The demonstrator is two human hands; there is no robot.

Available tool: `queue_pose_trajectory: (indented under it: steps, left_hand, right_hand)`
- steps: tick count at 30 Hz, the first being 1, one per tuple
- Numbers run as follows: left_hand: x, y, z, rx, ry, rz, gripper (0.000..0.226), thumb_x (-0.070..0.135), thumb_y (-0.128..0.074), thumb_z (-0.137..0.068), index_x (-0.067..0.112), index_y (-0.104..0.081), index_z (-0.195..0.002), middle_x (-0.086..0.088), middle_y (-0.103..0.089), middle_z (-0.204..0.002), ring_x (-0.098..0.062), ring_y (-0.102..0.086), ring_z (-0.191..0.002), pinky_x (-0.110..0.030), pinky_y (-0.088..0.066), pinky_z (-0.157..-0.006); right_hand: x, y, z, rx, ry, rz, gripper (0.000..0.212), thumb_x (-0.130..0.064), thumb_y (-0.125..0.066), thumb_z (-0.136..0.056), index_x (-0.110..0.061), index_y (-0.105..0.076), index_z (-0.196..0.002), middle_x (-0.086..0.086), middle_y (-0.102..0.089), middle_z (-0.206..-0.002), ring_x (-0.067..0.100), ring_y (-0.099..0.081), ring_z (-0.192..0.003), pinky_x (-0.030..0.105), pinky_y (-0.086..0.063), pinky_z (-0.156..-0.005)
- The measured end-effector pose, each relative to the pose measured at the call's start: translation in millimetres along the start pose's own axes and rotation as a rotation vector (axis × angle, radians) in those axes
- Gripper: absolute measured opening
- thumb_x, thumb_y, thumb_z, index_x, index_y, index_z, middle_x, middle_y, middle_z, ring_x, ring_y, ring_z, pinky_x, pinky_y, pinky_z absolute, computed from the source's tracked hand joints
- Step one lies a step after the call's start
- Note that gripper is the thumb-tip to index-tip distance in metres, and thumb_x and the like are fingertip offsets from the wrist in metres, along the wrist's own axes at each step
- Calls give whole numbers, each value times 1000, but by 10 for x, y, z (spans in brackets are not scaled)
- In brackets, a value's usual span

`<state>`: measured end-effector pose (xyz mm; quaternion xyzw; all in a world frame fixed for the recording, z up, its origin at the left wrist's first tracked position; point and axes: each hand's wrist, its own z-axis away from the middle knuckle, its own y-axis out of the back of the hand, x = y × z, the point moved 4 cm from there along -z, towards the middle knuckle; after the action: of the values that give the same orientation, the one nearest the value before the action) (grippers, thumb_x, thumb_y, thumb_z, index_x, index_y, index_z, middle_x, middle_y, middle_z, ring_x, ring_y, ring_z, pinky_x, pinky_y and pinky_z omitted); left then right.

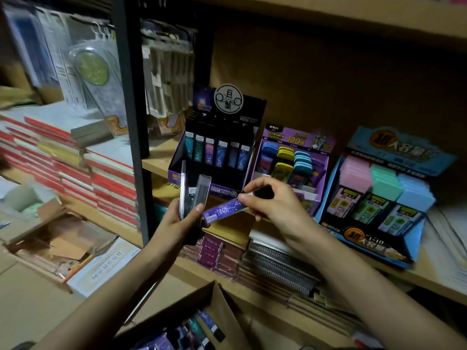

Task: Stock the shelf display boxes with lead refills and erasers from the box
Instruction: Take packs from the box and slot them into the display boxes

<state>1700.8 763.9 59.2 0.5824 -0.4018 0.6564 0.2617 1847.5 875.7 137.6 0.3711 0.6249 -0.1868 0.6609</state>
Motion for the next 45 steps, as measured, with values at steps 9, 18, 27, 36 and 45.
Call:
queue_pose_trajectory:
  steps: [9,18,27,36,45]
  left_hand:
    - [186,217,-91,54,-86,6,30,42,-55,-78,32,-47,-106,5,-70,-76,-2,-62,-57,-15,-47,-46]
    - [269,372,-107,63,-124,23,36,42,-55,-77,29,-45,-109,12,-71,-82,-4,-64,-63,-21,-53,-54]
    - [253,356,-76,54,-111,12,30,37,-55,-82,26,-47,-109,10,-70,-82,-3,-64,-64,-17,-52,-52]
    - [258,349,-64,55,-102,6,35,40,-56,-81,24,-48,-111,10,-71,-85,-2,-64,-63,-15,-49,-50]
    - [275,269,-35,2,-61,61,41,38,-59,-79,25,-48,-117,0,-68,-90,-5,-64,-66,-17,-52,-53]
  right_hand:
    - [-606,45,-401,-19,79,-56,19,3,-63,-82,-11,-56,-93,13,-64,-93,22,-61,-76,22,-53,-65]
    - [-966,145,-1144,217,311,837,23,-16,-77,-75,-15,-66,-96,1,-65,-102,11,-58,-87,13,-42,-64]
    - [-765,-46,-1327,99,335,917,22,-16,-79,-72,-16,-67,-90,0,-63,-94,15,-58,-93,23,-40,-76]
    - [-602,-103,-1253,260,528,1067,19,-16,-66,-85,-4,-60,-98,8,-56,-97,21,-51,-89,31,-40,-75]
    - [-700,-184,-889,294,490,931,24,-18,-52,-93,-11,-61,-115,4,-54,-112,18,-46,-109,29,-38,-94]
